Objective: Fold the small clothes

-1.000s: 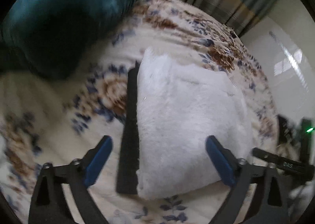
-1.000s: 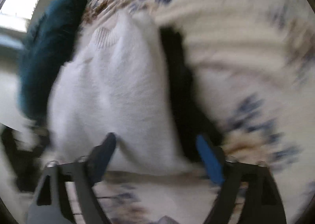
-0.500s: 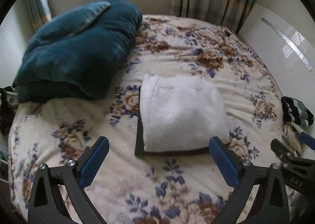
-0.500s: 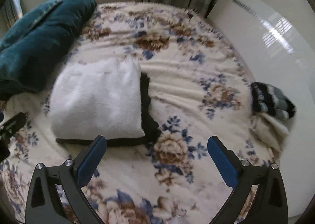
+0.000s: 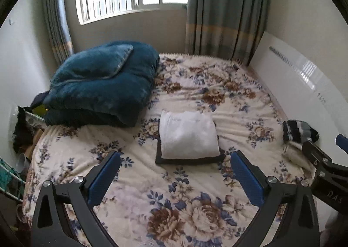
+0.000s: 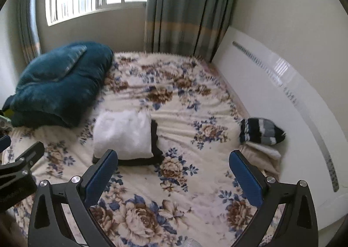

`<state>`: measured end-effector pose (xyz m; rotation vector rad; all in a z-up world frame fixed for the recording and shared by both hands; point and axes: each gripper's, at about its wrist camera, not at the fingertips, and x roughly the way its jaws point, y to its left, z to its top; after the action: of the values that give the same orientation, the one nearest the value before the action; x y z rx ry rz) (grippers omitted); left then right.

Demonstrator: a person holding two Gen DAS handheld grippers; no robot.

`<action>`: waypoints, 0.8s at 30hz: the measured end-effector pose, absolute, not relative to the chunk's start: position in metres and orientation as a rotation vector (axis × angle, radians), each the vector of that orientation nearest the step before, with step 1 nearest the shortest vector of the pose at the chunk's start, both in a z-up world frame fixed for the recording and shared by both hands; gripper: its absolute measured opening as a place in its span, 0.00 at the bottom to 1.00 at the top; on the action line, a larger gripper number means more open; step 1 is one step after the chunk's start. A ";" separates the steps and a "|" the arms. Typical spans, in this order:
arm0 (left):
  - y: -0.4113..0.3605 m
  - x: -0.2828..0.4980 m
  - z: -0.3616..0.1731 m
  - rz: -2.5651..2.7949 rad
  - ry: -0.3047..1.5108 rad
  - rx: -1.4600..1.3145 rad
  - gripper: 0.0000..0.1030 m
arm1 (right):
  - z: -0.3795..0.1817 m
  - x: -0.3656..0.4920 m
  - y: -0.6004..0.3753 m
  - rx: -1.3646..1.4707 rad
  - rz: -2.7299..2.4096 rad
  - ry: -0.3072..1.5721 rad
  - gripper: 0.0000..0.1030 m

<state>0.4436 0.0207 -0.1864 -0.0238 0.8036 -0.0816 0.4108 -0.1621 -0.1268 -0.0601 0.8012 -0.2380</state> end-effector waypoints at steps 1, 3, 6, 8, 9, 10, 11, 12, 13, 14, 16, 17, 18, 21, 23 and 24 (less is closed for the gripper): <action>0.021 0.436 -0.178 -0.088 0.799 -0.032 1.00 | -0.114 0.400 -0.160 -0.062 -0.230 0.791 1.00; 0.022 0.417 -0.157 -0.088 0.782 -0.036 1.00 | -0.089 0.377 -0.158 -0.063 -0.223 0.764 1.00; 0.024 0.393 -0.133 -0.091 0.756 -0.049 1.00 | -0.057 0.345 -0.156 -0.052 -0.209 0.733 1.00; 0.026 0.380 -0.120 -0.092 0.738 -0.054 1.00 | -0.039 0.324 -0.153 -0.056 -0.200 0.709 1.00; 0.028 0.372 -0.113 -0.087 0.725 -0.055 1.00 | -0.033 0.317 -0.151 -0.060 -0.199 0.697 1.00; 0.029 0.366 -0.107 -0.075 0.713 -0.048 1.00 | -0.027 0.310 -0.150 -0.066 -0.197 0.688 1.00; 0.031 0.361 -0.103 -0.072 0.704 -0.045 1.00 | -0.019 0.300 -0.148 -0.068 -0.193 0.674 1.00; 0.032 0.356 -0.099 -0.073 0.696 -0.047 1.00 | -0.013 0.294 -0.147 -0.067 -0.189 0.667 1.00; 0.034 0.351 -0.096 -0.066 0.690 -0.044 1.00 | -0.006 0.286 -0.146 -0.061 -0.184 0.659 1.00; 0.035 0.346 -0.093 -0.064 0.688 -0.042 1.00 | -0.001 0.279 -0.145 -0.059 -0.181 0.652 1.00; 0.038 0.338 -0.088 -0.062 0.688 -0.048 1.00 | 0.006 0.269 -0.143 -0.059 -0.178 0.642 1.00; 0.039 0.334 -0.087 -0.063 0.687 -0.048 1.00 | 0.010 0.263 -0.142 -0.057 -0.176 0.635 1.00; 0.039 0.331 -0.086 -0.067 0.688 -0.049 1.00 | 0.014 0.258 -0.142 -0.054 -0.174 0.630 1.00; 0.041 0.322 -0.084 -0.069 0.688 -0.058 1.00 | 0.023 0.246 -0.139 -0.051 -0.168 0.620 1.00; 0.042 0.318 -0.084 -0.068 0.686 -0.060 1.00 | 0.025 0.240 -0.138 -0.056 -0.169 0.614 1.00; 0.042 0.318 -0.084 -0.069 0.688 -0.060 1.00 | 0.027 0.238 -0.137 -0.056 -0.166 0.612 1.00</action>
<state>0.3177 0.0419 -0.0842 -0.0599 0.6879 -0.0686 0.2375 -0.1369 0.0266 -0.0560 0.6123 -0.1661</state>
